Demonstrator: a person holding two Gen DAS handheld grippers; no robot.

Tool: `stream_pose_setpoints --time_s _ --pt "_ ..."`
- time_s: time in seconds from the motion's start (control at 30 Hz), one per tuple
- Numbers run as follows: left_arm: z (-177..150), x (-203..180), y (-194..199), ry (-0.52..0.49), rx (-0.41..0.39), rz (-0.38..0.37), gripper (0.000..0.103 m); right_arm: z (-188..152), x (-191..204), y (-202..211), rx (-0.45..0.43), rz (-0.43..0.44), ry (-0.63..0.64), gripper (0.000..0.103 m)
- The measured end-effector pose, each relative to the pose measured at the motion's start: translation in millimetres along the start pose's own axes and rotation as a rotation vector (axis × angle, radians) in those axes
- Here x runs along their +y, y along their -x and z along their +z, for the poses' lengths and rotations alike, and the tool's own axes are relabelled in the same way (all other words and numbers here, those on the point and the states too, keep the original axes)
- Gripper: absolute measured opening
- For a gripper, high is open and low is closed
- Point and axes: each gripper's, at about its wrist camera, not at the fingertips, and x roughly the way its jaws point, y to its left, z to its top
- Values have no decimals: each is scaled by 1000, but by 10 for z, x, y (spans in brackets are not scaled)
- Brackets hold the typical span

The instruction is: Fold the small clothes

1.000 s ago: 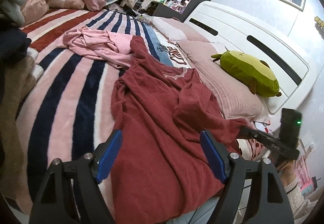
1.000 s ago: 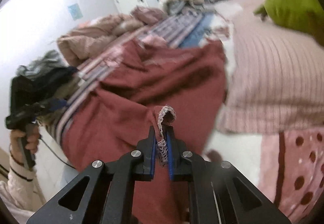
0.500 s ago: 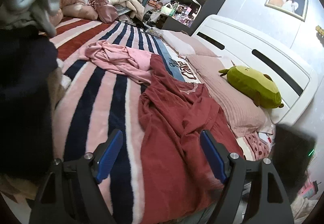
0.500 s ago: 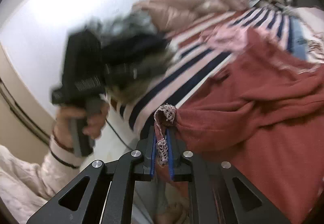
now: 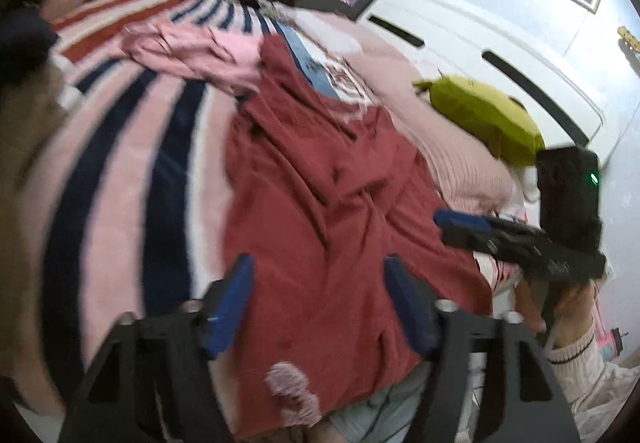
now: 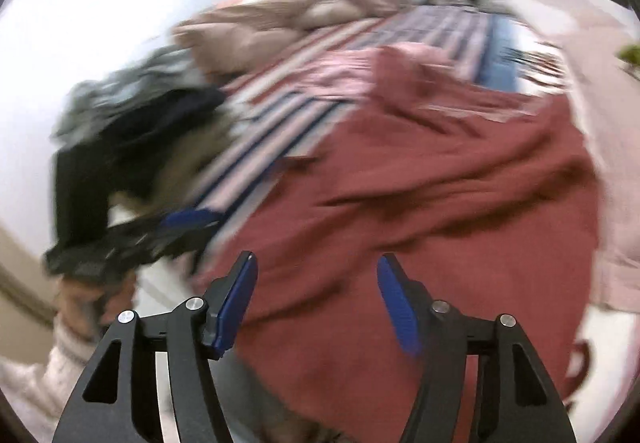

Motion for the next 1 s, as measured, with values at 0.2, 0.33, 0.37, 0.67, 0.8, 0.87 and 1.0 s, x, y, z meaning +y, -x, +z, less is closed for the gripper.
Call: stream_pose_setpoints --time_s 0.2,0.33,0.37,0.67,0.8,0.87,1.0 --pt "-70 -115 -239 -42 69 3 2 9 -391 -222 -32 -24 -153 59" --pt "-10 -70 -56 -68 35 87 2 152 -607 -358 -57 -16 -222 57" --pt "14 -20 4 -66 27 119 1 192 -642 -388 -61 -20 -231 57" --pt "35 160 159 -91 61 152 10 352 -1032 -501 -108 -155 -307 3" --pt "109 71 192 -112 28 105 50 302 -1146 -297 -151 -261 -315 1" --pt "214 -1 151 -127 21 83 50 286 -1226 -200 -139 -267 -315 1" --pt "481 -233 -111 -211 31 63 52 327 -1231 -1 -103 -265 -227 4"
